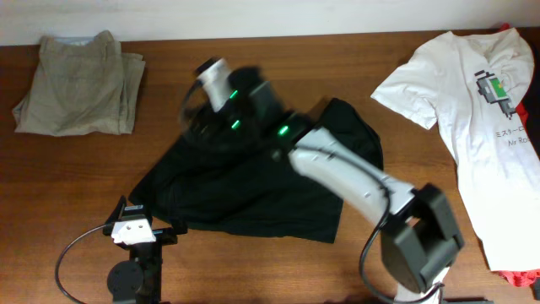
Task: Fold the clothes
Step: 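Drag the black trousers with the right gripper to the table center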
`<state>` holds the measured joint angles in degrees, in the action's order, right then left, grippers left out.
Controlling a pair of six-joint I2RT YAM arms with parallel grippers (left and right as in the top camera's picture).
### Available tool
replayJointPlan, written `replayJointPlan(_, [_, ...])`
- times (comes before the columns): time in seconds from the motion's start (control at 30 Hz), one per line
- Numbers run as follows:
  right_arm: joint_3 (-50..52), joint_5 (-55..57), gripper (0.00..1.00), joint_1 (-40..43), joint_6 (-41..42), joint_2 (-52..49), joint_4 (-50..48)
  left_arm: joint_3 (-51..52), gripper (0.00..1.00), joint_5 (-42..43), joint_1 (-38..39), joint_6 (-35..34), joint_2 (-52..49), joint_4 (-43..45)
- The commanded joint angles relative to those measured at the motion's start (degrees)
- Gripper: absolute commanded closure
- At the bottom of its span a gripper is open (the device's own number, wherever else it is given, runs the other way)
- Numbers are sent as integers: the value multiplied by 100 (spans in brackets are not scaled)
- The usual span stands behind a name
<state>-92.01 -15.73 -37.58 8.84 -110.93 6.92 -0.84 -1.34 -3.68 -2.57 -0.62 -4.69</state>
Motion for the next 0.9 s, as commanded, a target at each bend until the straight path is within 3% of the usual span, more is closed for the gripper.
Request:
replayJointPlan(0.0, [-522, 24, 1, 1167, 72, 66, 1051, 31, 1, 4, -24, 72, 28, -4])
replayJointPlan(0.13, [-529, 63, 1, 2894, 72, 63, 4236, 31, 1, 4, -24, 72, 28, -4])
replayJointPlan(0.27, [-389, 356, 1, 3825, 409, 63, 5761, 31, 1, 4, -24, 72, 28, -4])
replayJointPlan(0.4, [79, 354, 1, 3681, 413, 74, 6730, 31, 1, 4, -24, 72, 28, -4])
replayJointPlan(0.5, [682, 717, 1, 3493, 881, 564, 6682, 31, 1, 4, -24, 72, 28, -4])
replayJointPlan(0.63, [2264, 702, 1, 2780, 992, 2210, 6131, 31, 1, 4, -24, 72, 28, -4])
replayJointPlan(0.73, [3388, -101, 1, 1840, 1019, 2227, 5211, 31, 1, 4, -24, 72, 28, -4])
replayJointPlan(0.87, [4035, 413, 1, 1408, 1703, 2227, 4837, 31, 1, 4, -24, 72, 28, -4])
